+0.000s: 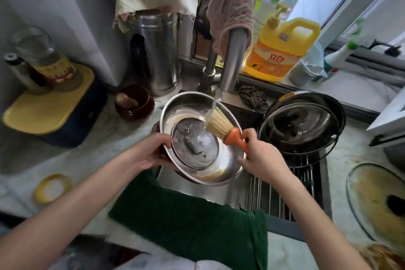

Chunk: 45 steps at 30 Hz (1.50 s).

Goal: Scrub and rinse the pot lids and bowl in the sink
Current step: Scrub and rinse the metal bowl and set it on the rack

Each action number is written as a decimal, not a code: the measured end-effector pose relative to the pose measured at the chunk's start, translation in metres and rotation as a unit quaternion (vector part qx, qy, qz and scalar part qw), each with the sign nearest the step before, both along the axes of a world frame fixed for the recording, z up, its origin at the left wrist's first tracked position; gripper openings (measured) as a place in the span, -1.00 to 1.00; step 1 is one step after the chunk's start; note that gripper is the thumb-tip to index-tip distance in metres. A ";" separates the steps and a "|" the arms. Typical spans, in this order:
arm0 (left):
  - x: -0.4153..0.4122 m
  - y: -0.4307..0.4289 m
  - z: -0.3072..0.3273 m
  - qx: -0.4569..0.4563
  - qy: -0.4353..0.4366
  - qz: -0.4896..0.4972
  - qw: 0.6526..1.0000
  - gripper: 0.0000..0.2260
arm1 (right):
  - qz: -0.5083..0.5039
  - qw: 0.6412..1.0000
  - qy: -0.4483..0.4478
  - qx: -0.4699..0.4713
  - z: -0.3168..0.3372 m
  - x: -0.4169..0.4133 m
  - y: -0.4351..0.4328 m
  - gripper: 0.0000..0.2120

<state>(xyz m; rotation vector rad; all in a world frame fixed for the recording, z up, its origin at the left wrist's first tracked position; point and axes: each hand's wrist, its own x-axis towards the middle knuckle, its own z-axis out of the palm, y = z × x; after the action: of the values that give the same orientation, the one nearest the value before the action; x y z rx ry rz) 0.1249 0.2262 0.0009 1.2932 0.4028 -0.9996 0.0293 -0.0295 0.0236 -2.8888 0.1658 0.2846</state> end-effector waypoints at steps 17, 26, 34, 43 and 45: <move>-0.008 0.003 0.006 -0.004 -0.098 0.032 0.995 -0.31 | 0.085 0.964 0.022 -0.252 0.009 0.049 0.018 -0.54; -0.021 -0.015 -0.007 0.017 -0.201 0.095 0.975 -0.27 | -0.008 0.892 0.359 0.273 0.036 0.037 0.044 -0.68; -0.020 -0.008 -0.005 -0.009 -0.183 0.109 0.977 -0.28 | -0.071 0.971 0.225 -0.040 0.018 0.070 0.003 -0.68; -0.025 -0.009 -0.001 0.010 -0.097 0.057 0.994 -0.26 | 0.179 0.955 -0.067 -0.224 -0.008 0.077 -0.009 -0.66; -0.023 -0.008 -0.005 0.016 -0.087 0.093 0.992 -0.26 | 0.082 0.973 0.104 -0.188 -0.006 0.064 0.002 -0.74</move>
<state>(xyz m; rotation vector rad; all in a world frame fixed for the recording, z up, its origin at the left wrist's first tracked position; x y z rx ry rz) 0.1022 0.2183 -0.0043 1.3343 0.3981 -0.7196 0.0935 -0.0279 0.0176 -3.2483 0.0147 0.6527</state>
